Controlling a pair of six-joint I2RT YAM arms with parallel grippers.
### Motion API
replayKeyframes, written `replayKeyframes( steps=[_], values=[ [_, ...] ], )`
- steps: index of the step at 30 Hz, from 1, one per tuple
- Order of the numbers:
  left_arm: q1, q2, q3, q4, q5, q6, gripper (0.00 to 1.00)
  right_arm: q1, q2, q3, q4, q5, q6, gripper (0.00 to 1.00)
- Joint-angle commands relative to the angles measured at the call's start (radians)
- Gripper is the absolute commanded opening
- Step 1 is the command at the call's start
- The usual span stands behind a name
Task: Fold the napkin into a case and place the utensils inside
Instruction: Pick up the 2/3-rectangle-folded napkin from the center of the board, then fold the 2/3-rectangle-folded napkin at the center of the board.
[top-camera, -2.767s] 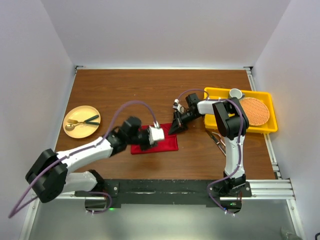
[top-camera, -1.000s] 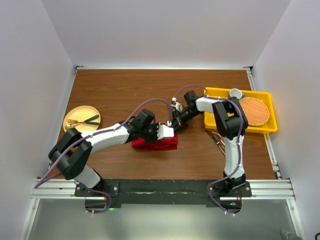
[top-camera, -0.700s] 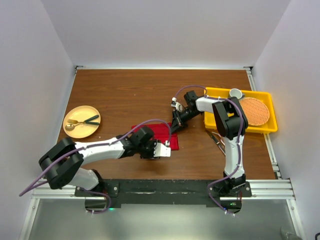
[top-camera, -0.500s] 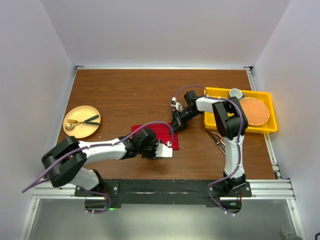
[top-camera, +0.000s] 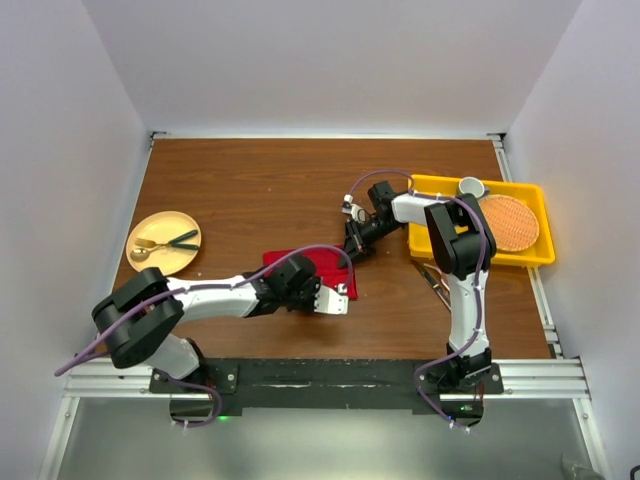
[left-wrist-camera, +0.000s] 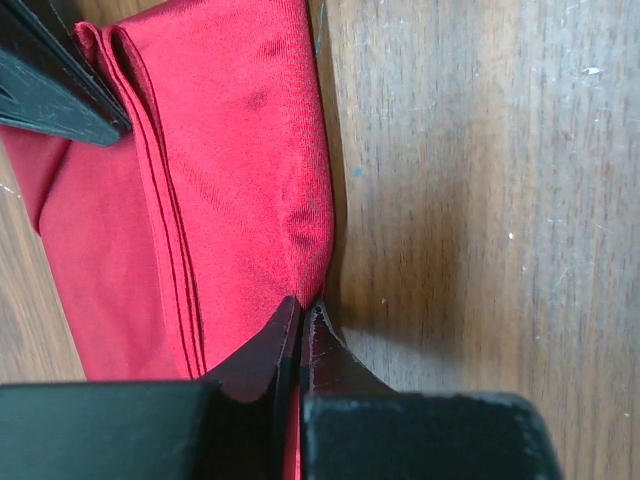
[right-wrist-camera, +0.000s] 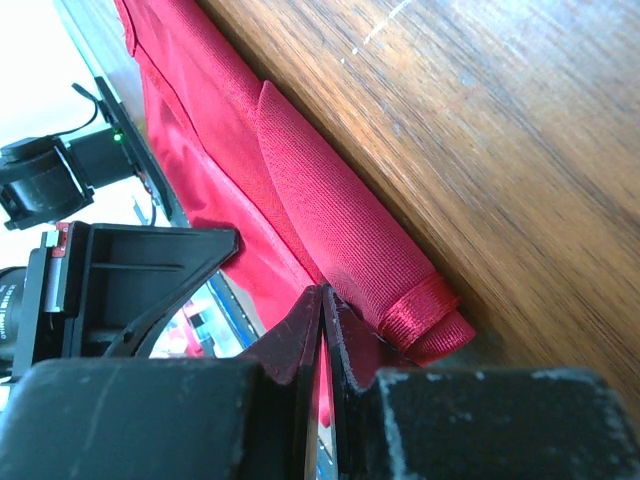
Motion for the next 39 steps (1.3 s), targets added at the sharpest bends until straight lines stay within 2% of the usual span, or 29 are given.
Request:
replayKeyframes(
  steps=[1, 5, 12, 18, 29, 35, 39],
  values=[
    [0.031, -0.029, 0.071, -0.155, 0.125, 0.003, 0.00, -0.003, 0.068, -0.003, 0.052, 0.275, -0.093, 0.08],
    [0.130, 0.020, 0.230, -0.271, 0.272, -0.035, 0.00, -0.003, 0.074, 0.003, 0.052, 0.277, -0.094, 0.08],
    [0.303, 0.193, 0.436, -0.466, 0.531, 0.002, 0.00, 0.002, 0.077, 0.014, 0.049, 0.275, -0.093, 0.08],
    [0.439, 0.356, 0.599, -0.569, 0.682, 0.009, 0.00, 0.003, 0.077, 0.020, 0.047, 0.277, -0.090, 0.08],
    [0.556, 0.631, 0.771, -0.737, 0.852, 0.000, 0.00, 0.014, 0.060, 0.057, 0.018, 0.254, -0.087, 0.12],
    [0.565, 0.691, 0.798, -0.770, 0.863, 0.009, 0.00, 0.015, -0.007, 0.098, -0.037, 0.232, -0.087, 0.17],
    [0.569, 0.708, 0.811, -0.795, 0.862, 0.022, 0.00, 0.008, -0.052, 0.163, -0.095, 0.222, -0.105, 0.24]
  ],
)
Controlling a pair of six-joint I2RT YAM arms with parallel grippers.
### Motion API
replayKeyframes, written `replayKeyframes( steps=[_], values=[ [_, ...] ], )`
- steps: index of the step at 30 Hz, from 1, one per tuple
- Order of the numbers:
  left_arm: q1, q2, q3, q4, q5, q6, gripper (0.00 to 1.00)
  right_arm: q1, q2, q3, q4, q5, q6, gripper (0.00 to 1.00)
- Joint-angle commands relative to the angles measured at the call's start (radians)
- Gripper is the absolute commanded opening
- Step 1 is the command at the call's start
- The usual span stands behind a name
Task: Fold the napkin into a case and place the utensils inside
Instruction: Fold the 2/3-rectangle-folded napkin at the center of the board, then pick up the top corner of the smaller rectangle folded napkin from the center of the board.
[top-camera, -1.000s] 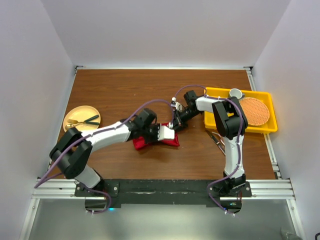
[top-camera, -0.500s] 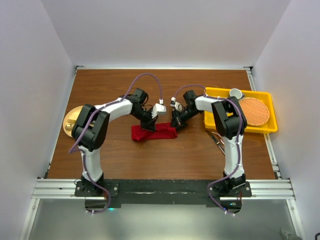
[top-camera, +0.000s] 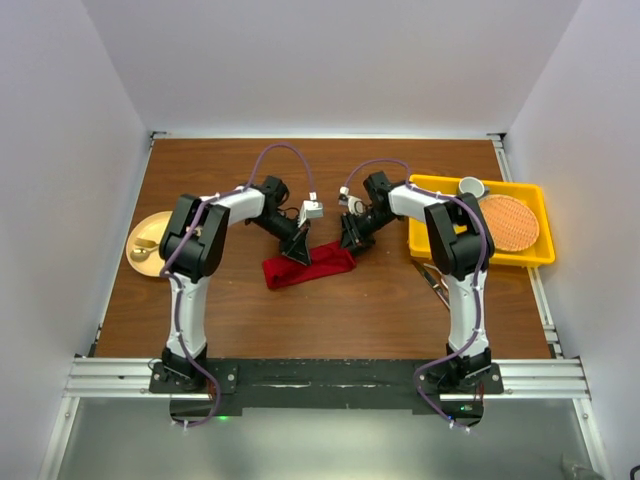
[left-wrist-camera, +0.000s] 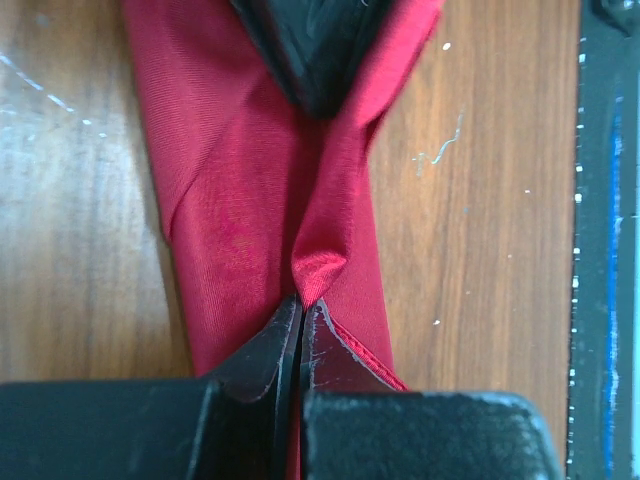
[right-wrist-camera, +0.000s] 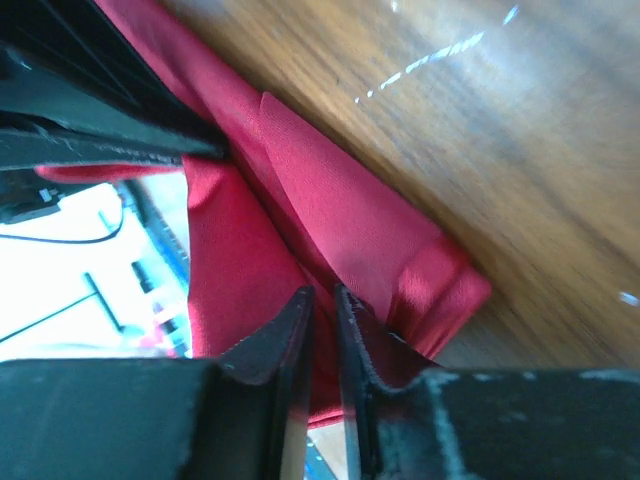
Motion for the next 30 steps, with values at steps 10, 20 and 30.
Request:
replayKeyframes(
  steps=[10, 20, 30],
  values=[
    [0.013, 0.096, 0.037, -0.078, -0.015, 0.022, 0.00, -0.054, -0.076, 0.217, -0.171, 0.040, -0.242, 0.53],
    [0.041, 0.160, 0.097, -0.117, 0.002, 0.016, 0.00, -0.025, -0.076, 0.170, -0.172, -0.066, -0.452, 0.68],
    [0.050, 0.176, 0.106, -0.126, -0.012, 0.025, 0.00, 0.015, -0.073, 0.150, -0.166, -0.067, -0.553, 0.61]
  ],
)
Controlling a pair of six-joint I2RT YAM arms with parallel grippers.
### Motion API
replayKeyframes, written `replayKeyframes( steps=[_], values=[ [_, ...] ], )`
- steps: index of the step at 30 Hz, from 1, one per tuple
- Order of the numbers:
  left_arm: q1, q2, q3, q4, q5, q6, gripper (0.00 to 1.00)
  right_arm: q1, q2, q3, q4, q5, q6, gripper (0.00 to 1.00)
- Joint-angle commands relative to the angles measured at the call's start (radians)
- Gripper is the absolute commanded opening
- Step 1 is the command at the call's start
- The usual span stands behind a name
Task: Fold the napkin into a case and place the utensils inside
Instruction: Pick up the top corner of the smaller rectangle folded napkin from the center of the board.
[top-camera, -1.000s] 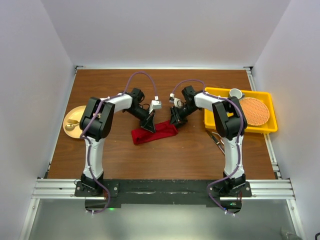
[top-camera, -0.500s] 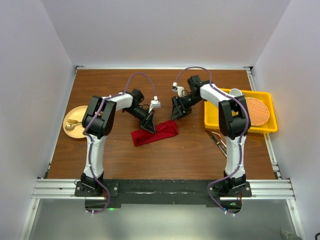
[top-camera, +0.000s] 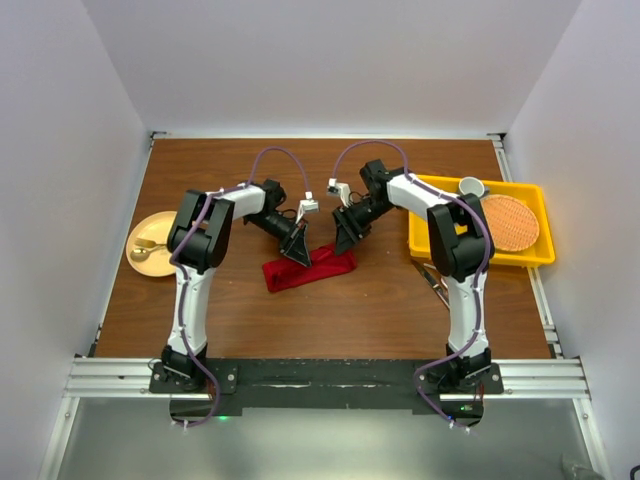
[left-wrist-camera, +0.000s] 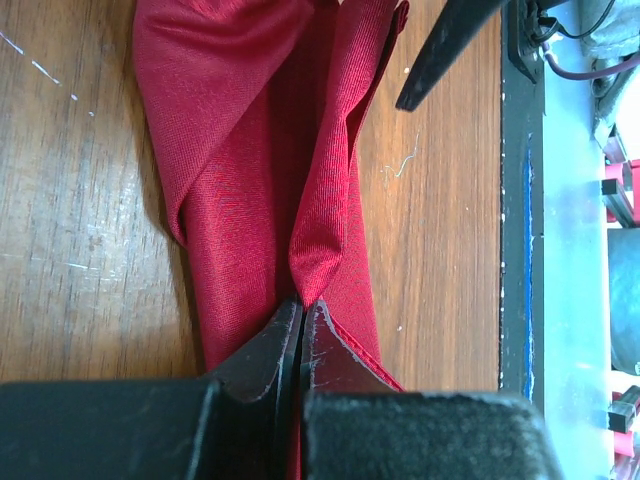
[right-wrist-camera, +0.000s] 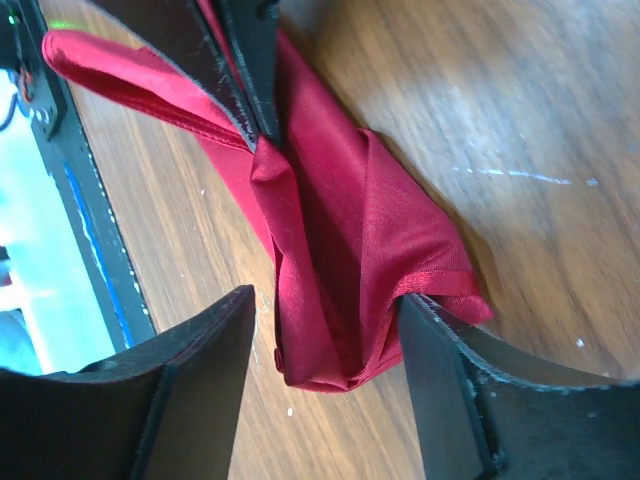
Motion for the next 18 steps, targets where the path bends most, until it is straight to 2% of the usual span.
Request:
replayKeyframes(
  steps=[1, 13, 18],
  values=[
    [0.015, 0.051, 0.007, 0.018, -0.137, 0.038, 0.00, 0.005, -0.056, -0.002, -0.004, -0.040, -0.088, 0.59],
    [0.018, 0.062, 0.013, 0.003, -0.142, 0.057, 0.00, -0.010, -0.146, 0.092, -0.068, -0.070, -0.108, 0.69],
    [0.019, 0.070, 0.019, 0.001, -0.139, 0.061, 0.00, 0.032, -0.143, 0.093, -0.076, -0.081, -0.138, 0.74]
  ],
)
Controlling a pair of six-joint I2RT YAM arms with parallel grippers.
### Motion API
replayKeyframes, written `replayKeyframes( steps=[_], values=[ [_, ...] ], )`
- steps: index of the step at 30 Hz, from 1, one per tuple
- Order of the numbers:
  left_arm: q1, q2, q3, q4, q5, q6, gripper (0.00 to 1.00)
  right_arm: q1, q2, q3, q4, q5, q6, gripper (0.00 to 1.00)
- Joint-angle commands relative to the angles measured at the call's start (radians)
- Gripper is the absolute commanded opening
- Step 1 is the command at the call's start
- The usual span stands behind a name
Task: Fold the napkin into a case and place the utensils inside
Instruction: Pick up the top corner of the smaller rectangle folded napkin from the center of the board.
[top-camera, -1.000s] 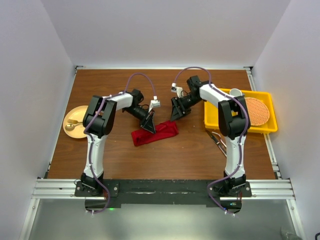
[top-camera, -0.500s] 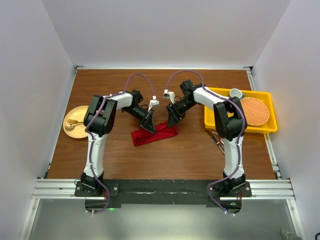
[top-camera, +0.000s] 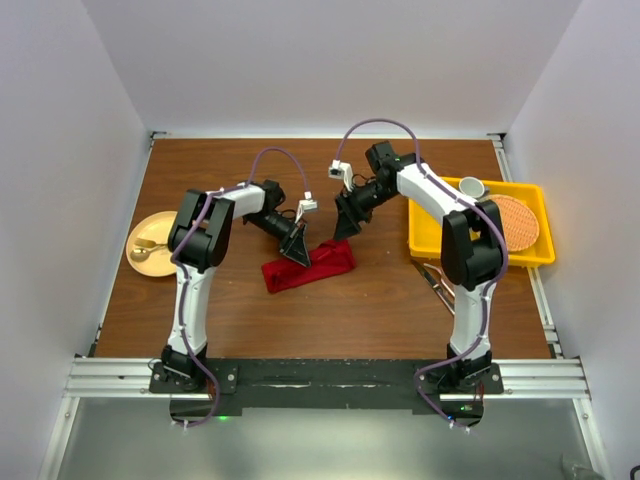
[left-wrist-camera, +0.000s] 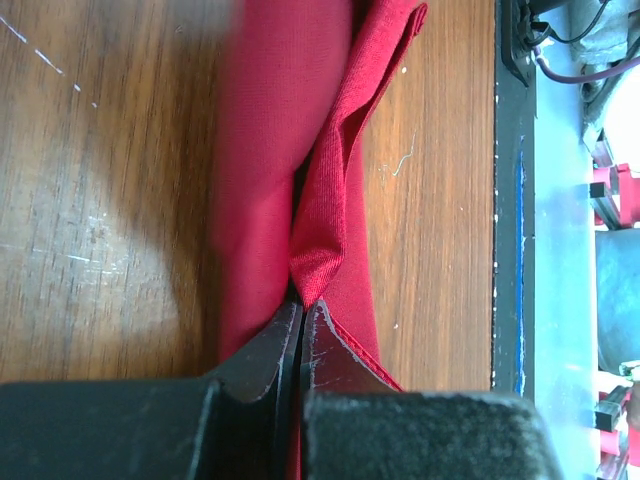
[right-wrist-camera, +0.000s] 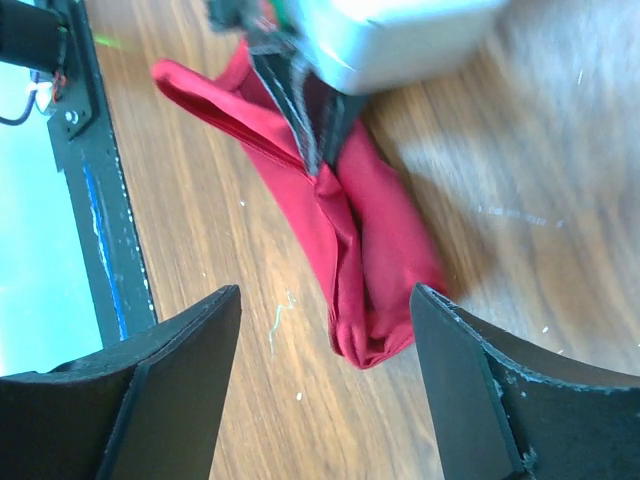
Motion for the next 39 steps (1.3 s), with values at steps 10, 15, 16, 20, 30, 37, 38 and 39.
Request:
replayKeyframes(
  steps=[10, 15, 16, 20, 30, 37, 38, 39],
  values=[
    [0.018, 0.054, 0.003, 0.019, -0.151, 0.065, 0.00, 0.056, 0.020, 0.026, 0.030, 0.002, -0.069, 0.74],
    [0.021, 0.051, 0.005, 0.022, -0.151, 0.062, 0.00, 0.056, 0.084, 0.020, 0.004, 0.011, -0.085, 0.74],
    [0.021, 0.053, 0.006, 0.021, -0.154, 0.062, 0.00, 0.056, 0.087, 0.008, 0.003, 0.014, -0.098, 0.74],
    [0.027, 0.059, 0.006, 0.019, -0.151, 0.061, 0.00, 0.056, 0.104, -0.017, -0.027, 0.028, -0.145, 0.74],
    [0.048, 0.073, 0.031, -0.002, -0.117, 0.053, 0.00, 0.056, 0.109, -0.081, -0.018, 0.074, -0.208, 0.58],
    [0.087, -0.014, -0.014, 0.045, -0.029, 0.007, 0.19, 0.055, 0.144, -0.100, 0.027, 0.103, -0.122, 0.08],
    [0.097, -0.059, -0.028, 0.102, -0.018, -0.019, 0.29, 0.056, 0.149, -0.101, 0.027, 0.105, -0.116, 0.02],
    [0.126, -0.085, -0.058, 0.134, -0.009, -0.046, 0.33, 0.055, 0.158, -0.103, 0.025, 0.109, -0.103, 0.00]
  ],
)
